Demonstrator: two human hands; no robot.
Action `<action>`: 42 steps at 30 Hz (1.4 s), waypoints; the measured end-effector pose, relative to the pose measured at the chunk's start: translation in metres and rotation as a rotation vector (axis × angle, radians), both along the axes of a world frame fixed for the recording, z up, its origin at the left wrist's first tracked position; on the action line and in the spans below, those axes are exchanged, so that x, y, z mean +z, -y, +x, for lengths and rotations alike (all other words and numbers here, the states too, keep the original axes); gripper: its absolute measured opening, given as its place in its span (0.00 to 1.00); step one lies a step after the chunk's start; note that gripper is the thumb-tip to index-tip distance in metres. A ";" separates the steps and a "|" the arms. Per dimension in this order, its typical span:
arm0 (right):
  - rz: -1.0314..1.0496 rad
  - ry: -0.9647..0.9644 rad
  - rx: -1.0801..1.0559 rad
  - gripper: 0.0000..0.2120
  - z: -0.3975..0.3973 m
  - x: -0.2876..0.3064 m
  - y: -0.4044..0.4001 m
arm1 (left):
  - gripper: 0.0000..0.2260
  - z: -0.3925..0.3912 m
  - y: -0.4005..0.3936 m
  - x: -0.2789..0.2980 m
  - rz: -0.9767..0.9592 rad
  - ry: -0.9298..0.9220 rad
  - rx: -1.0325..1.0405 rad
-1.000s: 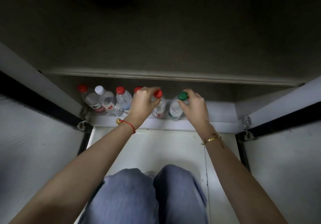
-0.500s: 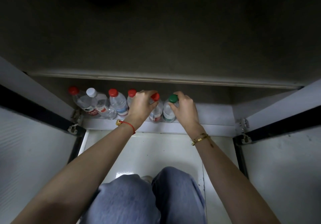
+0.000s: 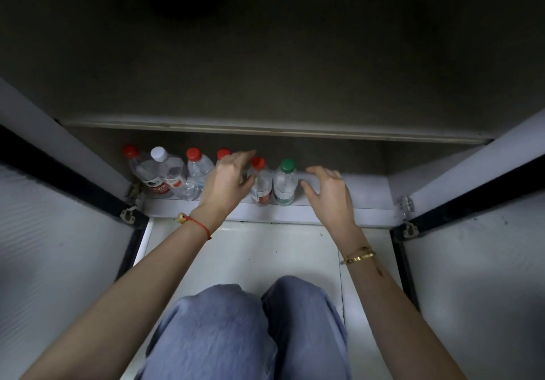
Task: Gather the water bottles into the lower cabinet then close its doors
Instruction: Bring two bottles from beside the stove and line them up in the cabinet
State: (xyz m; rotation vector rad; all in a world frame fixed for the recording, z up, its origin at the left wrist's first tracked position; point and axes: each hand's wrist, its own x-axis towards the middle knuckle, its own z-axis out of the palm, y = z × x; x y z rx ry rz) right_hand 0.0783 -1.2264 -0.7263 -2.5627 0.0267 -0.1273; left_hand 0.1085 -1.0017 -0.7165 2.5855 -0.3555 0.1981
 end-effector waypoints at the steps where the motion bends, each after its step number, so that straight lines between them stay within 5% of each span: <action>1: -0.008 0.024 -0.002 0.15 -0.008 0.004 0.004 | 0.17 -0.007 -0.004 0.005 0.034 0.031 -0.008; 23: -0.019 0.062 -0.070 0.16 -0.073 0.071 0.013 | 0.14 -0.077 -0.053 0.069 0.206 0.093 -0.010; 30: -0.002 -0.078 -0.060 0.16 -0.112 0.211 0.004 | 0.15 -0.119 -0.058 0.203 0.143 -0.010 -0.021; 42: -0.028 -0.085 -0.006 0.17 -0.234 0.531 -0.020 | 0.14 -0.267 -0.081 0.517 0.114 0.000 0.041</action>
